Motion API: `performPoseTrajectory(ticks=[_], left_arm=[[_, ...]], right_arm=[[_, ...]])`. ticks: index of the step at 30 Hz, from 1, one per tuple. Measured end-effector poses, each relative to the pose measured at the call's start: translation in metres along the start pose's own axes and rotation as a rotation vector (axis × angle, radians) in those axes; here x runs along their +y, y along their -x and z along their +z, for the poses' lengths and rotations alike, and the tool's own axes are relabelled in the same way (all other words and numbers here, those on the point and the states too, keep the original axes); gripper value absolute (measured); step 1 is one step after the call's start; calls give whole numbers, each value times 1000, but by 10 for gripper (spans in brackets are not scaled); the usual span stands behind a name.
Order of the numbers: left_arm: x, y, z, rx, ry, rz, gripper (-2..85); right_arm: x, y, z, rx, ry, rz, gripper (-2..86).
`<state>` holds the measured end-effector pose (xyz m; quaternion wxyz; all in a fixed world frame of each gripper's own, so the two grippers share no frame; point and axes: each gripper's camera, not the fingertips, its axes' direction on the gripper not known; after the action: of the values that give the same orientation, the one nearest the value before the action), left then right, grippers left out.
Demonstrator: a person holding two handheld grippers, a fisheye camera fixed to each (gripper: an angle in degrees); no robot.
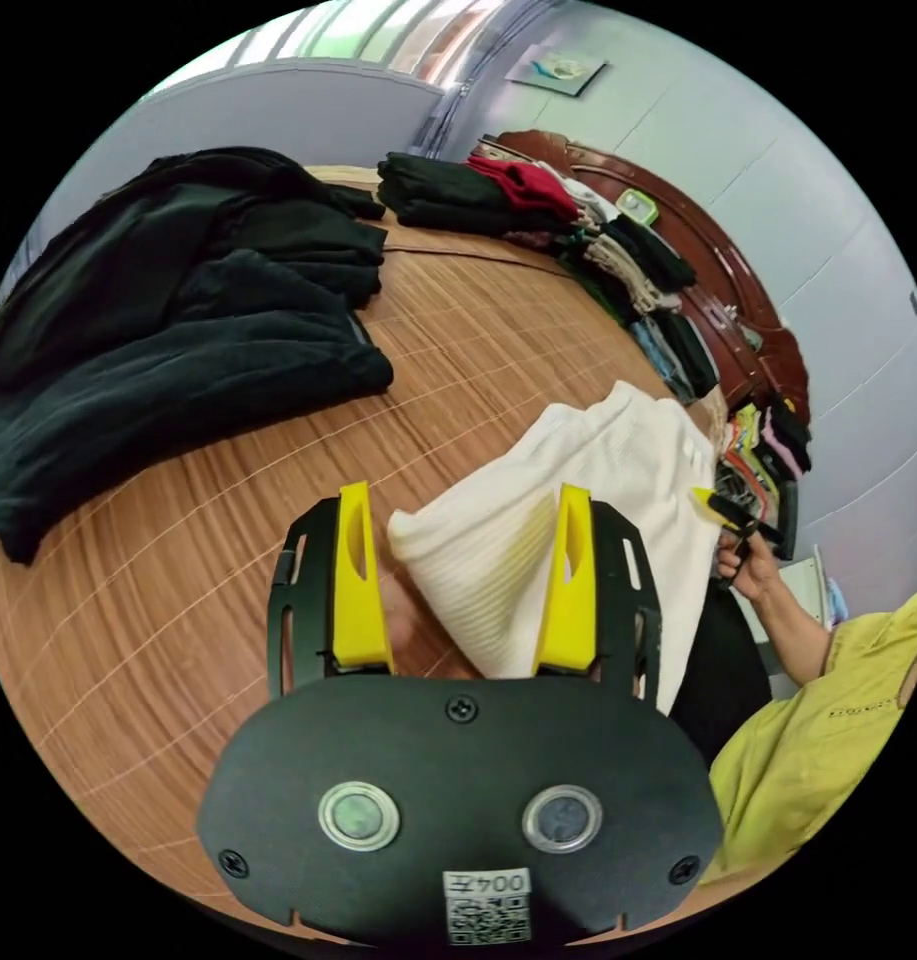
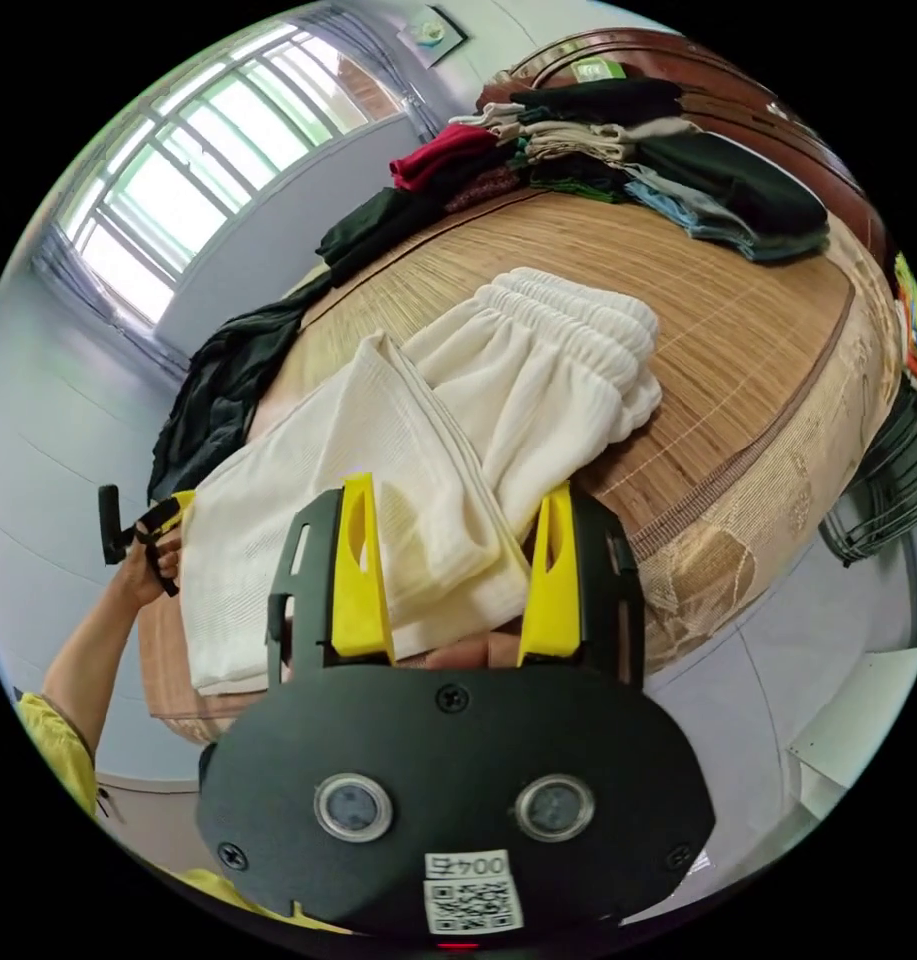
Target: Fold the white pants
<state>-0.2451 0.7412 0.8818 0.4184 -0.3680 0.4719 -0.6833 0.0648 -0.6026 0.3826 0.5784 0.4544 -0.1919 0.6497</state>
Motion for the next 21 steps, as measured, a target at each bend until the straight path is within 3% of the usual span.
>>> performPoseTrajectory(ticks=[8,15,21], left_arm=[[13,12,13,171,35,27,78],[97,-14,-16,148,-30,-104,58],[222,-110,-29,63,-229,-296,76]], right_arm=[[-28,37,34,162,91,-161,124],[-92,81,81,119,177,-360,116],[-152,198,138,17,334,-706,136]])
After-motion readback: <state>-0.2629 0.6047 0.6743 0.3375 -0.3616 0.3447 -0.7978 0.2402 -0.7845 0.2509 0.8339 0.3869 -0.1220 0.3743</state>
